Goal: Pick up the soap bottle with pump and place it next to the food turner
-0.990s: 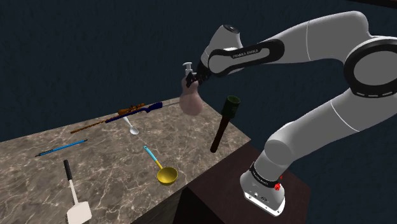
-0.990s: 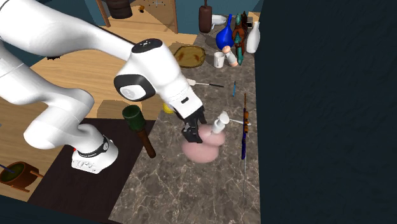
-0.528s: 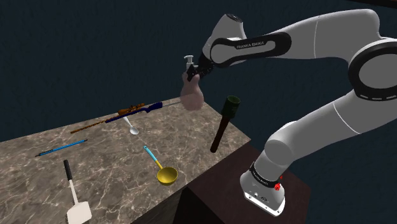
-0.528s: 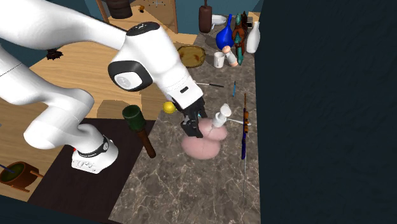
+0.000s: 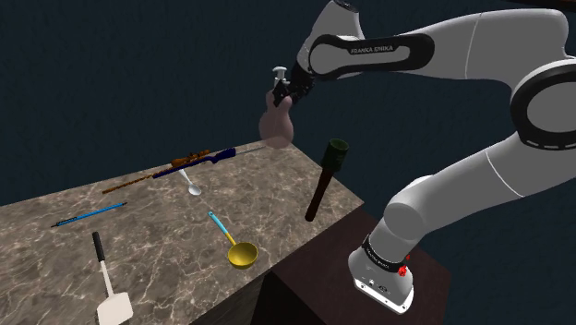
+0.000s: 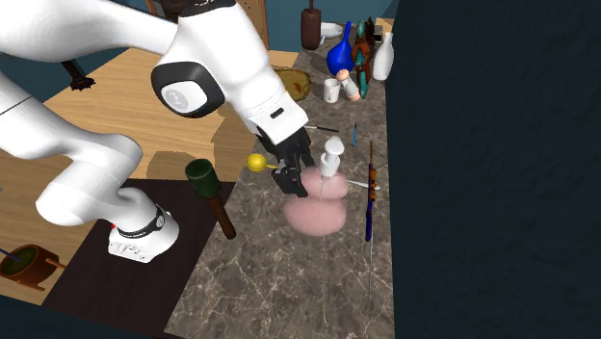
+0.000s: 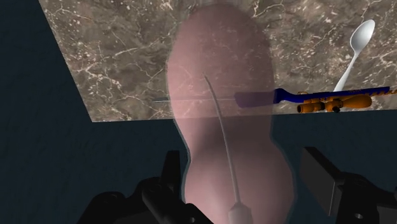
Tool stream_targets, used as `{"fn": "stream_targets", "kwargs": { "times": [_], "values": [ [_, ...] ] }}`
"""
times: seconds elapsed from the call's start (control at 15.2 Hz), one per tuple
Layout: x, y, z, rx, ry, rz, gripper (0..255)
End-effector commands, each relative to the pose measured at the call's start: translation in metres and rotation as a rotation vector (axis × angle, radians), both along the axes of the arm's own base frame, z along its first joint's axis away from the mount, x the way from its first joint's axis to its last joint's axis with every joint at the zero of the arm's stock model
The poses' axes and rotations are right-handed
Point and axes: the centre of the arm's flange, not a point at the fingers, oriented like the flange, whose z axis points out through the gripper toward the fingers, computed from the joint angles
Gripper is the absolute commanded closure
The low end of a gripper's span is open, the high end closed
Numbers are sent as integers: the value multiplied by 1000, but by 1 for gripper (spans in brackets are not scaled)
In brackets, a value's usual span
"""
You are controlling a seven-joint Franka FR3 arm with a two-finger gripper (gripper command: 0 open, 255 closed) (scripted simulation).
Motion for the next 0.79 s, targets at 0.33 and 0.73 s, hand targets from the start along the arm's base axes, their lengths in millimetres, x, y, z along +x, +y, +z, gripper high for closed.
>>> {"fn": "stream_targets", "kwargs": {
  "times": [0.33,0.73],
  "values": [
    [-1,-1,38,0,-1,0,255],
    [-1,-1,69,0,-1,0,255]
  ]
}}
